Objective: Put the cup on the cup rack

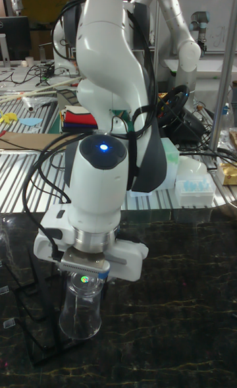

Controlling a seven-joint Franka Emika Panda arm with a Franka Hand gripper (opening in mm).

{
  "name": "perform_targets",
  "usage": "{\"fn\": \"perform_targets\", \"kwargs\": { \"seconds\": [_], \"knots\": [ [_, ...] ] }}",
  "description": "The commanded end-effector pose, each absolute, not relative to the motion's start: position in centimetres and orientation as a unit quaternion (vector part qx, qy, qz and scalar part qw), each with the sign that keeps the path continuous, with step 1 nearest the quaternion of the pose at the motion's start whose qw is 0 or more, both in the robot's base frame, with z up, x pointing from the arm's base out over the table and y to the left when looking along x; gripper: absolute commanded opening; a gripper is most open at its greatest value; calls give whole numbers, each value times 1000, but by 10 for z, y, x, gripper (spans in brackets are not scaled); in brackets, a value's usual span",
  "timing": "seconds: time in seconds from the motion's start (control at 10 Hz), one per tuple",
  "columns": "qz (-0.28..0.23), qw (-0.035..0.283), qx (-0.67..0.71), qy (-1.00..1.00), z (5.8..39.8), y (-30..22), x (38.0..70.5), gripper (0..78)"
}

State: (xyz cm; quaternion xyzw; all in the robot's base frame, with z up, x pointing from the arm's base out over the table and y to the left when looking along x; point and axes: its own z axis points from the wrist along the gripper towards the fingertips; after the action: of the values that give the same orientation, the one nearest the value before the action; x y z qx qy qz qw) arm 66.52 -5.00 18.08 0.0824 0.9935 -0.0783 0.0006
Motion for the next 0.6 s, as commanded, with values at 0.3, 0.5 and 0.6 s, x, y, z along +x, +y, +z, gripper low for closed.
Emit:
{"fn": "perform_targets", "kwargs": {
  "seconds": [0.3, 0.5, 0.6],
  "knots": [
    [-81, 7, 83, 993, 176, -52, 671, 12],
    [-81, 8, 80, 993, 173, -54, 672, 12],
    [-82, 9, 81, 993, 172, -54, 672, 12]
  ]
}}
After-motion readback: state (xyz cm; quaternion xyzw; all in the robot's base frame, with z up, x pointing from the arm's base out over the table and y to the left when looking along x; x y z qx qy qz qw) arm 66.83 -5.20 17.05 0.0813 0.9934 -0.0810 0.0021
